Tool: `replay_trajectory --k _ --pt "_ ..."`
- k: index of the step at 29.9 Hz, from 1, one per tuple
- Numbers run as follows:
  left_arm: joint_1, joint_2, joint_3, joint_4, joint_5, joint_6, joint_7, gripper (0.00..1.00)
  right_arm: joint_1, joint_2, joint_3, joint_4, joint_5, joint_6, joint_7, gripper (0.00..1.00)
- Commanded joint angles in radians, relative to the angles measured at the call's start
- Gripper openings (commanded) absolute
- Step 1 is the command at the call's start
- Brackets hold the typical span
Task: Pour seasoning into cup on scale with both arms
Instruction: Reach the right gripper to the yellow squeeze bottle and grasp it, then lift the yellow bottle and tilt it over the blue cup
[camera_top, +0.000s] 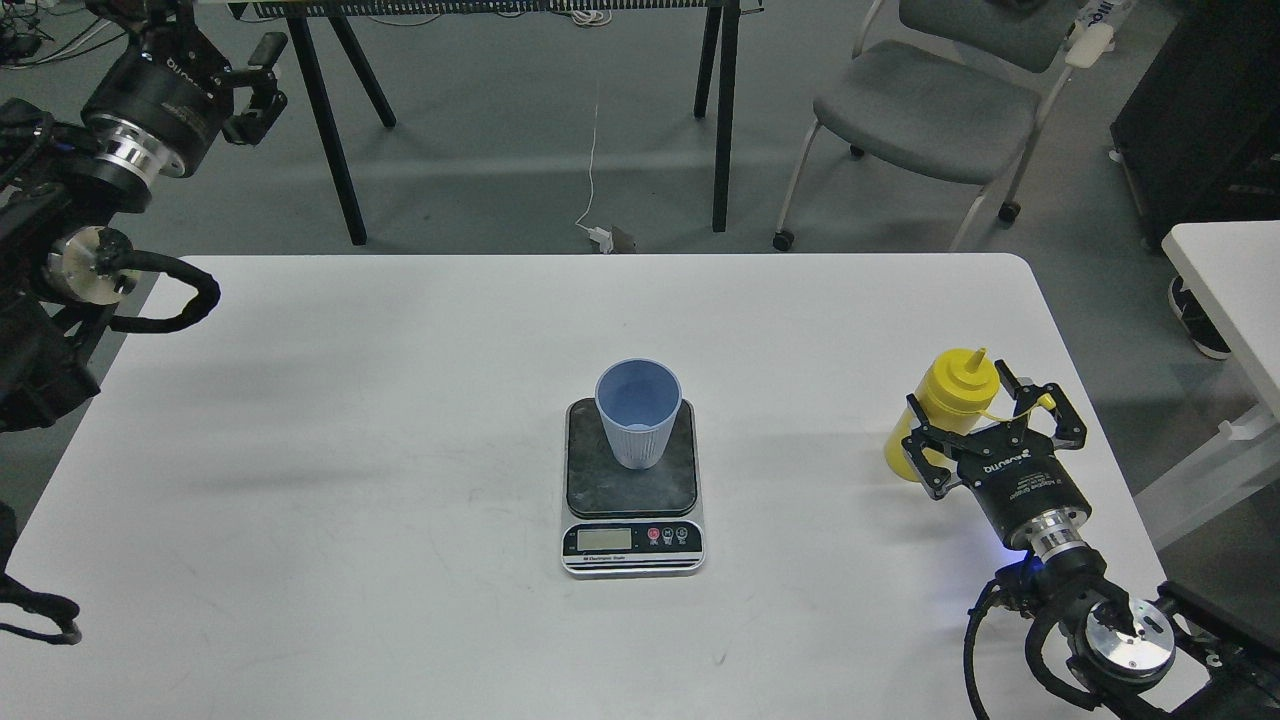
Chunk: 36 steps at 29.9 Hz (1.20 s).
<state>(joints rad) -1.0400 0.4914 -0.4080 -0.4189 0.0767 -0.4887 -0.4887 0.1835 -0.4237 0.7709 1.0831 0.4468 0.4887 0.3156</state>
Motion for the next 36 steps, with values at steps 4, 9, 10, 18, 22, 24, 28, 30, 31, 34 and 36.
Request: replay_trajectory --k 4,9,10,18,22,24,28,30,31,34,36 --pt "0.000 0.001 0.001 0.000 0.002 0.000 0.000 0.96 -0.001 0.039 0.033 -0.023 -0.097 0.000 0.030 0.37" --pt "0.000 0.001 0.001 0.000 0.003 0.000 0.000 0.97 -0.001 0.039 0.034 -0.025 -0.114 0.000 0.037 0.30" --pt "0.000 0.001 0.001 -0.001 0.002 0.000 0.000 0.96 -0.001 0.039 0.034 -0.023 -0.115 0.000 0.037 0.30" --pt "0.000 0.001 0.001 -0.003 0.003 0.000 0.000 0.96 0.151 -0.088 0.036 -0.005 -0.463 0.000 0.030 0.29" --pt "0.002 0.000 0.001 -0.005 0.003 0.000 0.000 0.96 0.324 -0.161 -0.010 0.011 -0.724 0.000 -0.004 0.29" --pt "0.002 0.000 0.001 -0.005 0.003 0.000 0.000 0.96 0.436 -0.188 -0.082 0.015 -0.888 0.000 -0.036 0.29" --pt "0.002 -0.004 0.000 -0.005 0.005 0.000 0.000 0.96 0.683 -0.198 -0.322 0.018 -1.138 0.000 -0.049 0.28" --pt "0.002 -0.007 0.000 -0.005 0.005 0.000 0.000 0.96 0.776 -0.191 -0.433 0.024 -1.200 -0.008 -0.052 0.28" --pt "0.002 -0.007 0.000 -0.005 0.005 0.000 0.000 0.97 0.827 -0.188 -0.494 0.032 -1.232 -0.046 -0.053 0.28" --pt "0.002 -0.010 -0.002 -0.005 0.003 0.000 0.000 0.97 0.954 -0.164 -0.637 0.057 -1.335 -0.152 -0.075 0.28" --pt "0.002 -0.011 -0.002 -0.005 0.003 0.000 0.000 0.97 1.019 -0.121 -0.706 0.058 -1.402 -0.200 -0.088 0.28"
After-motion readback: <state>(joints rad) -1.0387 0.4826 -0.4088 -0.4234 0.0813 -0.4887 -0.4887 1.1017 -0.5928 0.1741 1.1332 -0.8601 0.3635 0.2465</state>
